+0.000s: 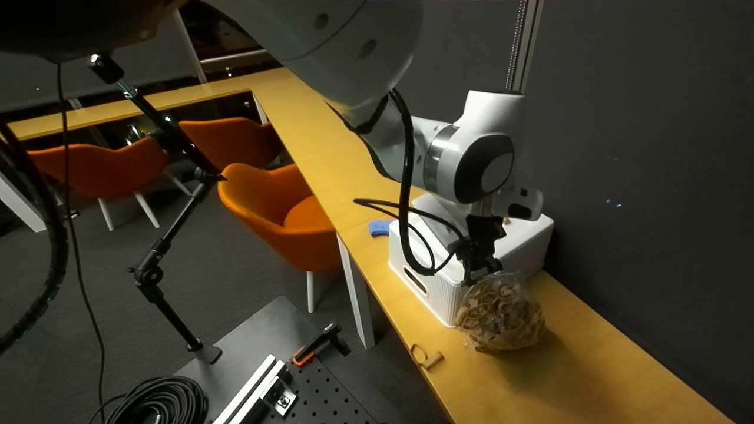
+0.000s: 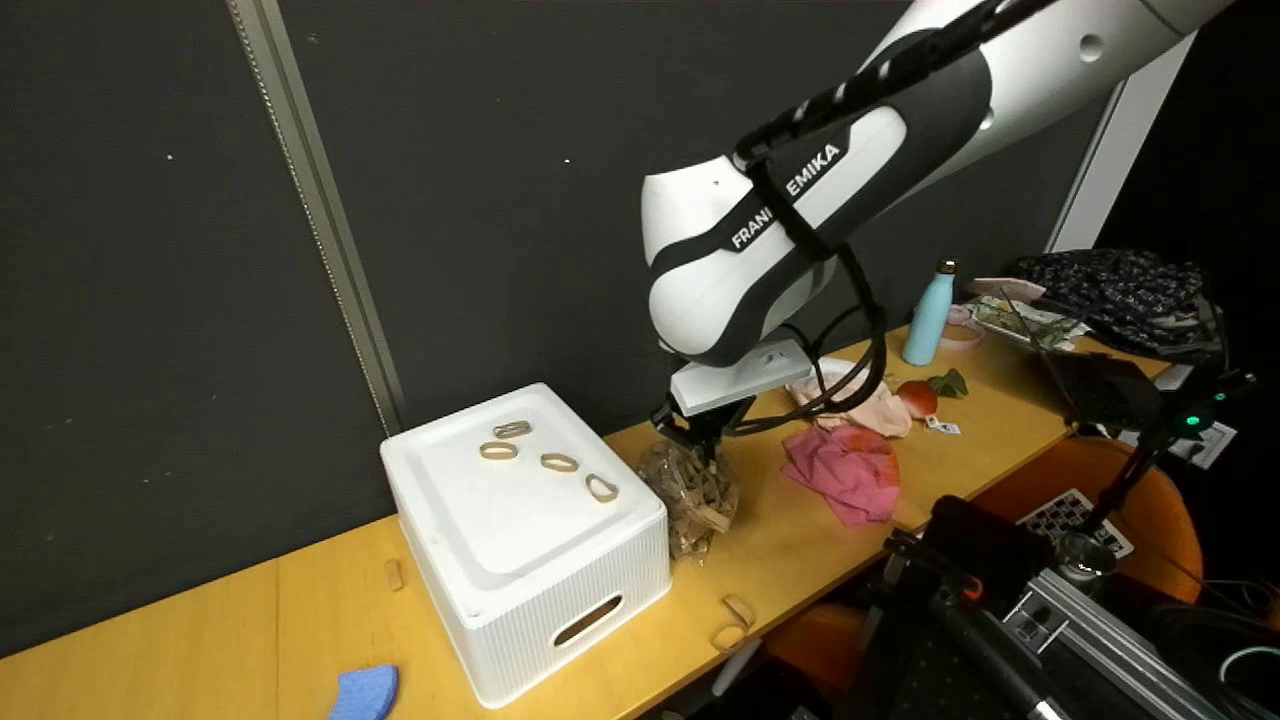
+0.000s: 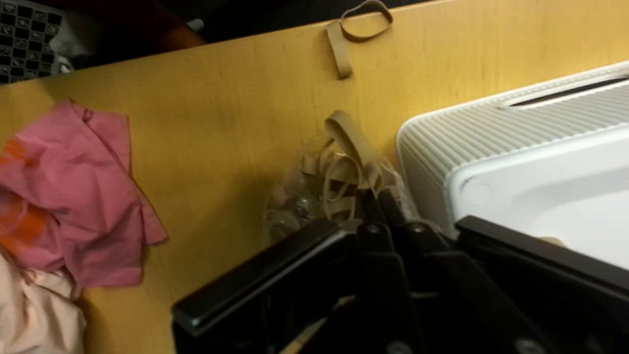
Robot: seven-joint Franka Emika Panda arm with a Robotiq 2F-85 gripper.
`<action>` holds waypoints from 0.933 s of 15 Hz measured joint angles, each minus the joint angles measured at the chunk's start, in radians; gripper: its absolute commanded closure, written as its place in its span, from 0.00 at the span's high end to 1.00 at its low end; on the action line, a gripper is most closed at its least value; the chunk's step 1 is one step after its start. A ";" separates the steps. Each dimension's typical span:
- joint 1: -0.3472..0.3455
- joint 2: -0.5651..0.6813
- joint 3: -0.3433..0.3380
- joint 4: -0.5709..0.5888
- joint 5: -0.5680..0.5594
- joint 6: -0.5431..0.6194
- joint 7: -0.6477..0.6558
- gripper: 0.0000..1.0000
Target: Put some rubber bands from the top of the storage container in the plastic.
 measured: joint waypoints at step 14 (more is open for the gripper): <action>-0.012 0.150 -0.004 0.054 0.000 0.184 0.009 0.41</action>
